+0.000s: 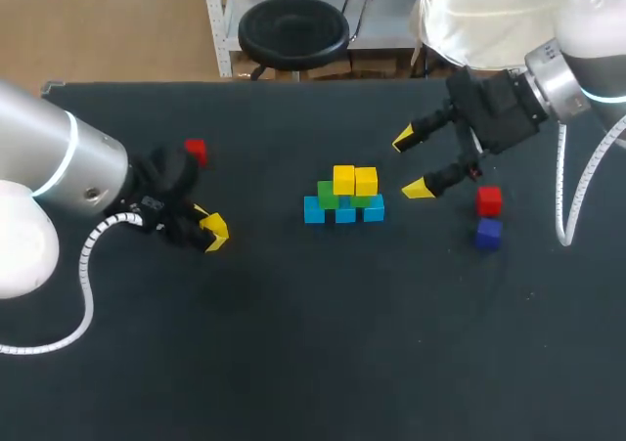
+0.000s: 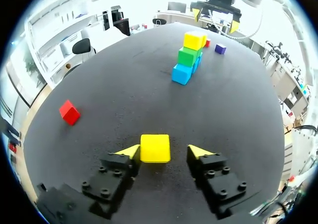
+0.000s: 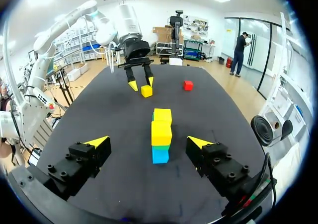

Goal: Place the blue cubes, place green cubes on the blue cubes, place the yellow cubes on the green cubes, then place the red cubes on the yellow cubes, and place purple cube on the red cubes.

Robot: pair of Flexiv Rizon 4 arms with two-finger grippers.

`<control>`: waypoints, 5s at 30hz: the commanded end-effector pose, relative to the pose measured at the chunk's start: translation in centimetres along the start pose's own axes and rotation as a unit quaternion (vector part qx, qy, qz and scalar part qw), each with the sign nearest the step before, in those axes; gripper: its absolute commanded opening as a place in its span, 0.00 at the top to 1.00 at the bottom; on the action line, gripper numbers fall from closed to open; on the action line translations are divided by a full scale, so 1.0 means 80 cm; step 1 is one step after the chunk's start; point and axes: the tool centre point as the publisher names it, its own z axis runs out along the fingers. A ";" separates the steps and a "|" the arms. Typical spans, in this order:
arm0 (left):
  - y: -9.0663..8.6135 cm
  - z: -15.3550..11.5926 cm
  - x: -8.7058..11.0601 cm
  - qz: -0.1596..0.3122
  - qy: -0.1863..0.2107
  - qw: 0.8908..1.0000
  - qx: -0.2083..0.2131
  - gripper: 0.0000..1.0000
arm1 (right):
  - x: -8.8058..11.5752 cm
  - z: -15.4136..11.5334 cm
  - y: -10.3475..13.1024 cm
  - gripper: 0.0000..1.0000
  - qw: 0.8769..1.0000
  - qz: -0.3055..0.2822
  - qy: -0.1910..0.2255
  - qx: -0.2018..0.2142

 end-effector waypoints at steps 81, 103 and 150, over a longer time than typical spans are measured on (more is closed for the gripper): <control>-0.021 -0.029 -0.140 0.198 0.082 0.976 0.039 1.00 | 0.000 0.000 0.001 0.00 1.000 0.000 -0.001 0.000; -0.005 -0.013 -0.171 0.208 0.062 0.975 0.045 1.00 | 0.000 0.000 0.001 0.00 1.000 0.000 -0.001 0.000; -0.016 0.042 -0.196 0.191 0.058 0.977 0.074 1.00 | 0.000 0.000 0.001 0.00 1.000 0.000 -0.001 0.000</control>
